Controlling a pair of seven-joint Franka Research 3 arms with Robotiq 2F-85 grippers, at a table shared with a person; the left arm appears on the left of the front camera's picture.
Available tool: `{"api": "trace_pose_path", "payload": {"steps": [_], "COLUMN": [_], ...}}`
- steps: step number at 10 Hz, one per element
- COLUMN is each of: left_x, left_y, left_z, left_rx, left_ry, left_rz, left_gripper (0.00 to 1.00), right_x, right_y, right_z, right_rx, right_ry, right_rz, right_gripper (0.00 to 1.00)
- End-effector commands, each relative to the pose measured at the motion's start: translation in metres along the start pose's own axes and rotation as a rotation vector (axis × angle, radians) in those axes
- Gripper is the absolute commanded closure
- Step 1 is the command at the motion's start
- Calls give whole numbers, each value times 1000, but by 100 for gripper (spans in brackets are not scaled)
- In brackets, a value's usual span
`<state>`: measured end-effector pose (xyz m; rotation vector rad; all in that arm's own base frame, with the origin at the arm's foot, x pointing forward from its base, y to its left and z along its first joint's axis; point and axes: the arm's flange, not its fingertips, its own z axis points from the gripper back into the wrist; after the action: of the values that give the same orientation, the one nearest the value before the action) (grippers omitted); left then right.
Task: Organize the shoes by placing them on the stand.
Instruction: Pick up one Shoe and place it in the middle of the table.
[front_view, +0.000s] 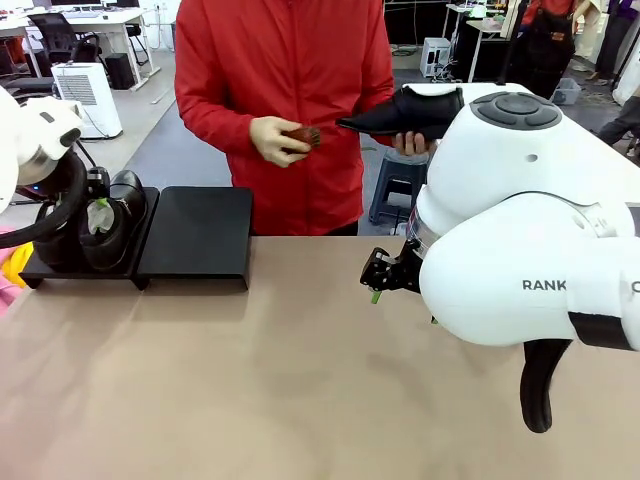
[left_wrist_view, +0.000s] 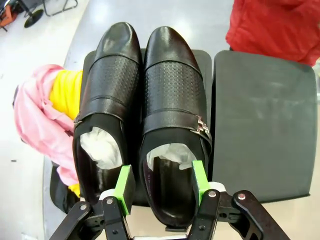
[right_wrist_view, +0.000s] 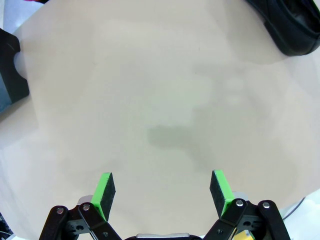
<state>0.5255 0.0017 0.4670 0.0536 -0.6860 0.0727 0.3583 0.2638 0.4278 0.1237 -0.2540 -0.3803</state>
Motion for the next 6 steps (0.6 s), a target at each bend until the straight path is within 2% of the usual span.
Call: {"api": "trace_pose_path", "payload": {"steps": [1, 5, 6], "left_x": [7, 4, 7], "left_y": [2, 0, -26], "left_z": [5, 2, 32], "left_rx": [-2, 0, -84], "left_ry": [-16, -8, -62], "left_rz": [-1, 0, -70], "left_gripper": [39, 39, 39], "right_x": [2, 2, 2], "right_y": [1, 1, 1], "right_z": [1, 1, 1], "right_rx": [7, 7, 7], "right_ry": [6, 6, 6], "right_rz": [9, 9, 9], "right_gripper": [0, 0, 0]}}
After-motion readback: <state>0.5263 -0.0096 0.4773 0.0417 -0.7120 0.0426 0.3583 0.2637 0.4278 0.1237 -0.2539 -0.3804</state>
